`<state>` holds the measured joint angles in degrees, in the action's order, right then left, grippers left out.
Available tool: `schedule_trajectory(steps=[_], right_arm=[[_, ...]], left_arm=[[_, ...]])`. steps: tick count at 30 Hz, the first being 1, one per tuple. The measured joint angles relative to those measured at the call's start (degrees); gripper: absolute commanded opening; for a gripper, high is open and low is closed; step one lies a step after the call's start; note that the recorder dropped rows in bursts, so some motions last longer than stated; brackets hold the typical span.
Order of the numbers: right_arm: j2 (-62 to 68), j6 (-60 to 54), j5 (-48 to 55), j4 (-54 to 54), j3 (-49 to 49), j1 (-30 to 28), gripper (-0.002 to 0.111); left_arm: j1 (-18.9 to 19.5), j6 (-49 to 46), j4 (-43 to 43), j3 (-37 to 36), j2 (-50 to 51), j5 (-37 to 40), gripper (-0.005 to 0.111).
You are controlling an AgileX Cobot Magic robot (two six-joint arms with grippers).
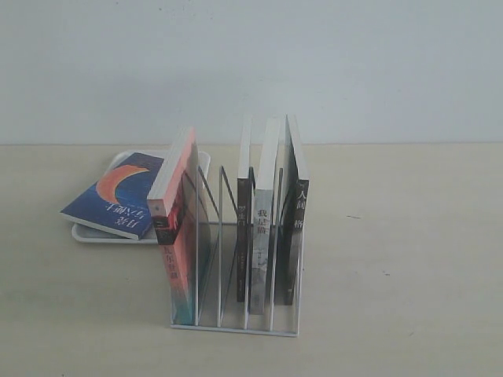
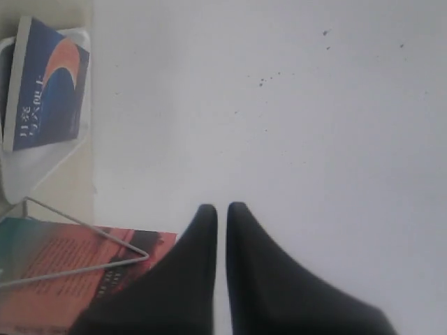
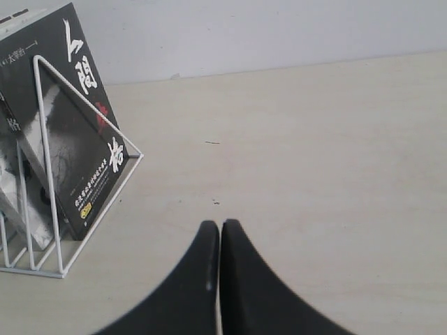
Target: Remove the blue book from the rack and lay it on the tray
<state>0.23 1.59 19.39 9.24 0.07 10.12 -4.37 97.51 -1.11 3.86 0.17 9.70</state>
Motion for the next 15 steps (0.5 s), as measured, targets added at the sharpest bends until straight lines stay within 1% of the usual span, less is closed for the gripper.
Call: schedule_trajectory(steps=[3, 6, 8, 12, 13, 15], right_arm=[[0.0, 0.0, 0.0, 0.0, 0.0, 0.0, 0.000], [0.0, 0.0, 0.0, 0.0, 0.0, 0.0, 0.000], [0.0, 0.0, 0.0, 0.0, 0.0, 0.0, 0.000], [0.0, 0.0, 0.0, 0.0, 0.0, 0.0, 0.000], [0.0, 0.0, 0.0, 0.0, 0.0, 0.0, 0.000], [0.0, 0.0, 0.0, 0.0, 0.0, 0.0, 0.000]], left_arm=[[0.0, -5.9, 0.0, 0.0, 0.0, -0.2, 0.004], [0.0, -15.1, 0.0, -0.3, 0.0, -0.3, 0.004], [0.4, -24.7, 0.2, -0.5, 0.0, -0.6, 0.004], [1.8, -54.3, 0.7, -2.6, 0.0, -0.9, 0.004], [1.9, -60.8, 0.8, -3.0, 0.0, -0.8, 0.004], [2.3, -70.8, 1.1, -3.5, 0.0, 0.3, 0.004]])
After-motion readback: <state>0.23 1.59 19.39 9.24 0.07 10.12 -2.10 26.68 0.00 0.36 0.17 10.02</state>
